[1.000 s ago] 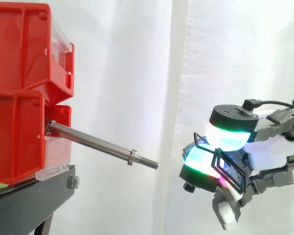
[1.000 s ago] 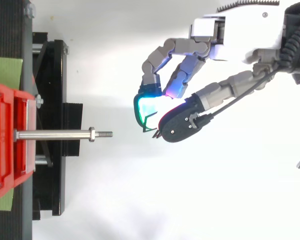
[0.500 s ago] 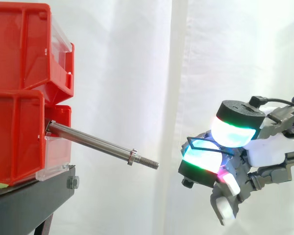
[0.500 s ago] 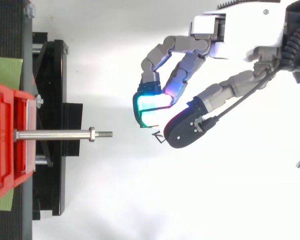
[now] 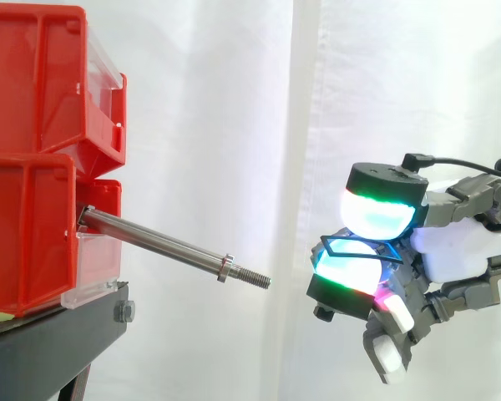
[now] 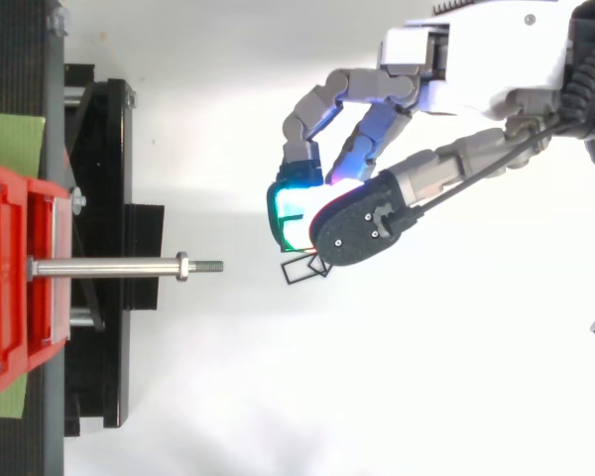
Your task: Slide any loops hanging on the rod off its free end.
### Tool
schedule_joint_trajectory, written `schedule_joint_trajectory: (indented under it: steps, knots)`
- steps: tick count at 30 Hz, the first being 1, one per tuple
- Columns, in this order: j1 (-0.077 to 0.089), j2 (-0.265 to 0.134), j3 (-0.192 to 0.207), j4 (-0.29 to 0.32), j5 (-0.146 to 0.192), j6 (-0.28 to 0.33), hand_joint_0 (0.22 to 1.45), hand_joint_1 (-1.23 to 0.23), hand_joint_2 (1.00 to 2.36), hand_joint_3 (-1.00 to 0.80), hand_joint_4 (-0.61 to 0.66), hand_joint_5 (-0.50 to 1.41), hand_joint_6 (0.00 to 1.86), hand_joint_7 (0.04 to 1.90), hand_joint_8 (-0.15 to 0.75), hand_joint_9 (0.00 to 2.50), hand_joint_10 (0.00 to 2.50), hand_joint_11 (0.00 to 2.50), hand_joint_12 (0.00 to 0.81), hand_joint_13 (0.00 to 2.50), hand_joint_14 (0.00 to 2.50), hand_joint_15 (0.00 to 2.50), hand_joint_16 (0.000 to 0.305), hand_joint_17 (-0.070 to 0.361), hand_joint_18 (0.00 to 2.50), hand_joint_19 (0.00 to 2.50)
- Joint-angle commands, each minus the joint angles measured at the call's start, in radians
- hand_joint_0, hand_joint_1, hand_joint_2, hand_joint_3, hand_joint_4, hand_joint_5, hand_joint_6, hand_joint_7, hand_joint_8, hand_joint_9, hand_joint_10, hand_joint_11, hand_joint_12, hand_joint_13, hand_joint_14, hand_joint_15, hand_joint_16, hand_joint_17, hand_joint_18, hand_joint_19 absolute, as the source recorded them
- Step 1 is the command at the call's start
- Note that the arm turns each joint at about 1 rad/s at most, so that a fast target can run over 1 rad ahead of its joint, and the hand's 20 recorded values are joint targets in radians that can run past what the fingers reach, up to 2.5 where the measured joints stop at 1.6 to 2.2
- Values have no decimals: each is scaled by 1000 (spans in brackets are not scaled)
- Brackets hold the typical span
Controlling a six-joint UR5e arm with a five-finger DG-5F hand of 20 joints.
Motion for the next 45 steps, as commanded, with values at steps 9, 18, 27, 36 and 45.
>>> schedule_joint_trajectory:
  steps: [9,18,27,36,45]
  knots:
    - [0,0,0,0,-2,-1,593,-673,1024,-198,114,-126,889,1087,280,1089,16,486,357,915,18,439,56,126,719,531]
    - [0,0,0,0,-2,-10,595,-673,1024,-197,96,-121,884,1112,281,1090,16,479,361,915,18,425,56,127,720,531]
    - [-3,0,-13,3,-2,-14,599,-667,1025,-198,90,-120,883,1112,279,1094,16,475,362,915,18,431,57,128,719,542]
    - [3,0,-139,149,-2,-15,603,-660,1025,-201,88,-119,881,1124,277,1098,17,480,365,914,18,430,57,128,719,542]
    - [5,0,-164,279,-2,-35,604,-656,1025,-198,83,-118,881,1121,278,1106,17,486,360,912,19,445,56,126,703,538]
